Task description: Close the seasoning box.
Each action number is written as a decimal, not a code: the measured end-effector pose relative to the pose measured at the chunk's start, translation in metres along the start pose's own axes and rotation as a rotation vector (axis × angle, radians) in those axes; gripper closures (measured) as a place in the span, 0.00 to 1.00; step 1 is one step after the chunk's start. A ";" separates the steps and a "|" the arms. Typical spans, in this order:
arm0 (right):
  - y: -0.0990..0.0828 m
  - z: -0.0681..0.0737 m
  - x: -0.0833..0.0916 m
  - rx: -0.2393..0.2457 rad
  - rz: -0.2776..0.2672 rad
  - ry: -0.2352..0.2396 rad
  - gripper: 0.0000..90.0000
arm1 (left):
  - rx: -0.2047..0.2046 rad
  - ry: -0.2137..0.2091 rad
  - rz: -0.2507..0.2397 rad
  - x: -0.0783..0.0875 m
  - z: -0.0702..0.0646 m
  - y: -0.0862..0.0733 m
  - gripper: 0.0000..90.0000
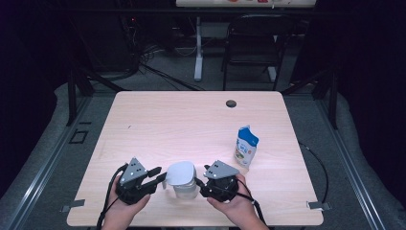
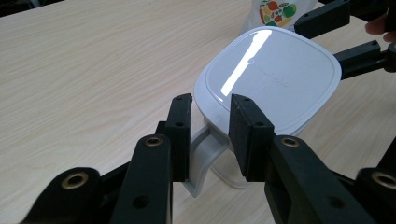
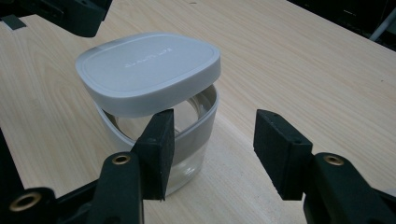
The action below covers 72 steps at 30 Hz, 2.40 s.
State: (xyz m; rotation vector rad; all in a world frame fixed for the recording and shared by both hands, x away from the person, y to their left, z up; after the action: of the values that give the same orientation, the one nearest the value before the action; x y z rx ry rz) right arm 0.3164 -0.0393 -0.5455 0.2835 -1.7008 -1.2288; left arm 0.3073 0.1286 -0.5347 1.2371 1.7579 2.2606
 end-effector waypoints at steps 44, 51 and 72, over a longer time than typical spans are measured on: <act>0.026 0.008 0.003 0.028 -0.033 0.003 0.54 | 0.052 0.038 0.009 0.002 0.018 -0.034 0.67; 0.033 0.010 0.004 0.034 -0.043 0.005 0.54 | 0.049 0.037 0.006 0.002 0.018 -0.033 0.67; 0.045 0.018 0.000 0.055 -0.058 0.014 0.54 | 0.037 0.024 0.000 0.000 0.009 -0.026 0.68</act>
State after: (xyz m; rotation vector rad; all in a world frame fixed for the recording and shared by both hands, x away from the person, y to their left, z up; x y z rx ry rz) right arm 0.3169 -0.0084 -0.5083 0.3768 -1.7269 -1.2205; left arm 0.3017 0.1457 -0.5561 1.2208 1.8160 2.2621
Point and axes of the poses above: each handheld gripper's, and its own axes: x roughly backward along the jaws, y roughly out of its top, z roughly to its left, the point moved 9 cm from there along -x, roughly forward along the jaws, and after that the axes turned 9 degrees about y, right-handed, at the moved point
